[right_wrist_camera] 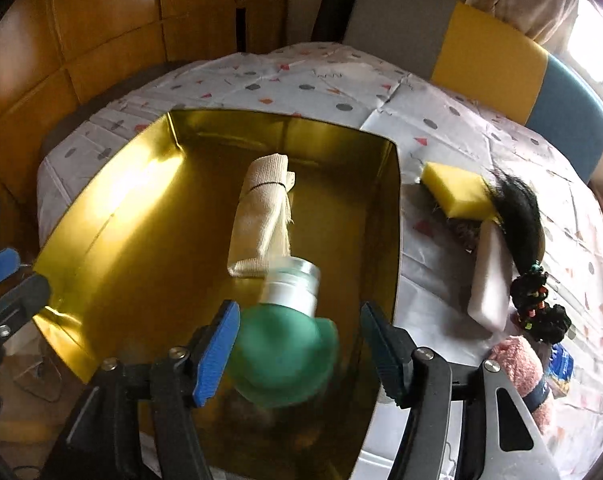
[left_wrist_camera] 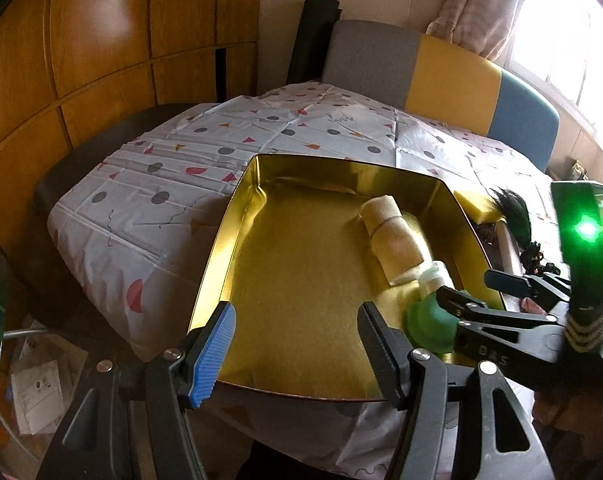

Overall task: Organize soft objects
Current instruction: 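Lower the green hat into the tray and open the right tool, then grasp the pink towel with blue band using the left tool while the right tool moves toward the tissue pack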

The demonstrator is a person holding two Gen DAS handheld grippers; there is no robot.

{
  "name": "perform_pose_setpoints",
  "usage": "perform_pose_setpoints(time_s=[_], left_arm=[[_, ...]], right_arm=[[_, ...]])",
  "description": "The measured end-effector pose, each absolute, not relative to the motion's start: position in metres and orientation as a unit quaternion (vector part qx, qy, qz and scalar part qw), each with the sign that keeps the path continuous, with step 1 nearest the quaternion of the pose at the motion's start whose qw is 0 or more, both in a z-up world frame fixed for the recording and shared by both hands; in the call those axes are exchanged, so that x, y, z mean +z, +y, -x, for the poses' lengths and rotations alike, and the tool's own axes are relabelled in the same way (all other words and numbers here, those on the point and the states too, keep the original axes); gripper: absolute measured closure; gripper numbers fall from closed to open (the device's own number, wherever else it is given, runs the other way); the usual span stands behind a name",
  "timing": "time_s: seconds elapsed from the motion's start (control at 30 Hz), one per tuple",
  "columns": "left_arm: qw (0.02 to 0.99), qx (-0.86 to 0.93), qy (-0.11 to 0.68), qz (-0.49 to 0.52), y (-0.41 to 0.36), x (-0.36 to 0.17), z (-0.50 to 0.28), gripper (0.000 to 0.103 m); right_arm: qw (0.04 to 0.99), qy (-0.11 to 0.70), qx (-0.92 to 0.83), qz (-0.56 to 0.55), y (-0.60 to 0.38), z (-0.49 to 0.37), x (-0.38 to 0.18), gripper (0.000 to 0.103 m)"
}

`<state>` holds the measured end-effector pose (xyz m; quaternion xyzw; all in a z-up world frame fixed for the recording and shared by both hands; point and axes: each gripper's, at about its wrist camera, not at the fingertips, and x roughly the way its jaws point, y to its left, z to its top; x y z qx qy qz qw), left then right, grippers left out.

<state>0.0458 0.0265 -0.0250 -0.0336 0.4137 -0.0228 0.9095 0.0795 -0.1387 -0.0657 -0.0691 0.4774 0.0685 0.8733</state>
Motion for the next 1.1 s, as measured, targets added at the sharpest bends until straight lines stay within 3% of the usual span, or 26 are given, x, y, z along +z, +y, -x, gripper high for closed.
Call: perform_pose_setpoints(time_s=[0.6, 1.1], left_arm=[[0.914, -0.036, 0.405, 0.004, 0.007, -0.019, -0.038, 0.039], [0.914, -0.059, 0.400, -0.030, -0.022, -0.012, -0.034, 0.039]], right_arm=[[0.907, 0.417, 0.042, 0.049, -0.198, -0.040, -0.026, 0.029], [0.906, 0.410, -0.103, 0.031, -0.346, -0.023, -0.020, 0.020]])
